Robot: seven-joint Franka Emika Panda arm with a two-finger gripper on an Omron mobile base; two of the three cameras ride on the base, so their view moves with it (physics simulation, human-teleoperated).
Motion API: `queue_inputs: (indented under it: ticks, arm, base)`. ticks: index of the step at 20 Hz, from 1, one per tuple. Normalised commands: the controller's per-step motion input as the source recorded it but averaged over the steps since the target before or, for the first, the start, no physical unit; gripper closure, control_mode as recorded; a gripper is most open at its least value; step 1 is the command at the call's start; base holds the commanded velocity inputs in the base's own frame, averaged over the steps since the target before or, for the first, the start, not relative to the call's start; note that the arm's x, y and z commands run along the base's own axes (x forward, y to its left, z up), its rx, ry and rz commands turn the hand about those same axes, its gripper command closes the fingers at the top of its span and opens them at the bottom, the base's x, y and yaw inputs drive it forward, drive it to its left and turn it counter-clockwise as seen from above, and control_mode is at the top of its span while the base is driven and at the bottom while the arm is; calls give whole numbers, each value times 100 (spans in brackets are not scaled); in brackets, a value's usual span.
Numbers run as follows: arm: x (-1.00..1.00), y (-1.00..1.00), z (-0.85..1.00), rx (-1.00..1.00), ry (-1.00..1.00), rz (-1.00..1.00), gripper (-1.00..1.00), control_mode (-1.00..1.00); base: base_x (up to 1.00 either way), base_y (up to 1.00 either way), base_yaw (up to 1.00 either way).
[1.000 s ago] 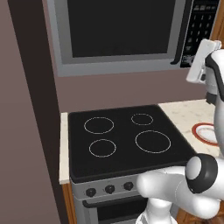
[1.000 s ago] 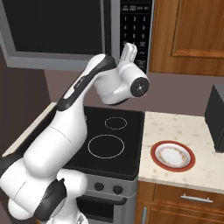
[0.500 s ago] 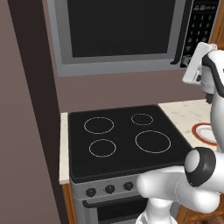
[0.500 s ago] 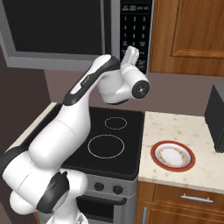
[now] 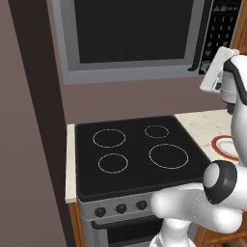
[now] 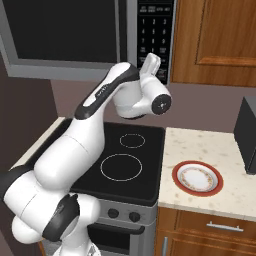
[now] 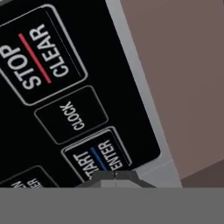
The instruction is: Pick the broccoli from the counter and place it in the microwave. Then turn on the microwave.
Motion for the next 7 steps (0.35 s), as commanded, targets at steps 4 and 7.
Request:
queue_inputs:
  ticks: [4,7]
  arm:
    - [41,-28,0,7,0,0,100,-100]
    - [35,-29,0,8,0,0,100,-100]
  base:
    - [0,0,0]
    - [0,0,0]
